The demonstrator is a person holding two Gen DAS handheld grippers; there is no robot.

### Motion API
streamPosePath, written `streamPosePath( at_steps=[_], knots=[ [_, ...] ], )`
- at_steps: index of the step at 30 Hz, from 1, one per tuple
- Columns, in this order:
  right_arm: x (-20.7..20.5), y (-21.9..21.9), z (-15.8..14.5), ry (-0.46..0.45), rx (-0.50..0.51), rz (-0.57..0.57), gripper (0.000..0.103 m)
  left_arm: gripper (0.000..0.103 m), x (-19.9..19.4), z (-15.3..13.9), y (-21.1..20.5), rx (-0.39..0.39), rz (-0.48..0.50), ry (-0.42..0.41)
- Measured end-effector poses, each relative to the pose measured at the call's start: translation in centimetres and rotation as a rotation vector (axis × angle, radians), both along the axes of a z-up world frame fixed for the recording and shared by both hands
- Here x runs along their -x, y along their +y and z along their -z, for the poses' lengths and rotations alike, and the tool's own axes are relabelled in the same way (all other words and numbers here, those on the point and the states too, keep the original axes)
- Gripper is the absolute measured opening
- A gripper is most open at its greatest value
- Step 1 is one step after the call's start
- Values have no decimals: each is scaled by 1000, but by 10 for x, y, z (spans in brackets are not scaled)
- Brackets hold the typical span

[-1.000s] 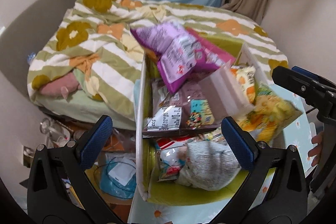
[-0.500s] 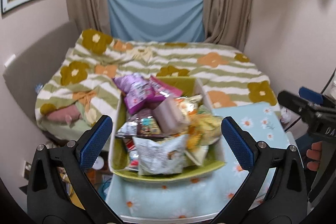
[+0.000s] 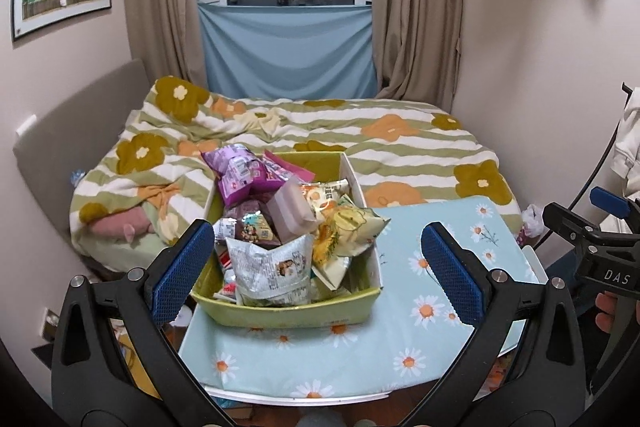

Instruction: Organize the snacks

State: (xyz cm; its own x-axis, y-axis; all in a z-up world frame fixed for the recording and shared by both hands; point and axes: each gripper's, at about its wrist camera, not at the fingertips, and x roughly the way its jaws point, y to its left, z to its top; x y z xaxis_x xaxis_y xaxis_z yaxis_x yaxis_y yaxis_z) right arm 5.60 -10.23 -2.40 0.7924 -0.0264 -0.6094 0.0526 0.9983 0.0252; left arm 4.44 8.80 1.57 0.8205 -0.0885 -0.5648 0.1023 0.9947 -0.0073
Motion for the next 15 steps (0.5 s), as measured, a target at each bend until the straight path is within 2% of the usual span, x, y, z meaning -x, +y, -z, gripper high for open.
streamPosePath(
  at_steps=[15],
  knots=[
    [14, -8, -2, -16, -8, 3, 102, 103, 11, 0, -9, -9, 5, -14]
  ],
)
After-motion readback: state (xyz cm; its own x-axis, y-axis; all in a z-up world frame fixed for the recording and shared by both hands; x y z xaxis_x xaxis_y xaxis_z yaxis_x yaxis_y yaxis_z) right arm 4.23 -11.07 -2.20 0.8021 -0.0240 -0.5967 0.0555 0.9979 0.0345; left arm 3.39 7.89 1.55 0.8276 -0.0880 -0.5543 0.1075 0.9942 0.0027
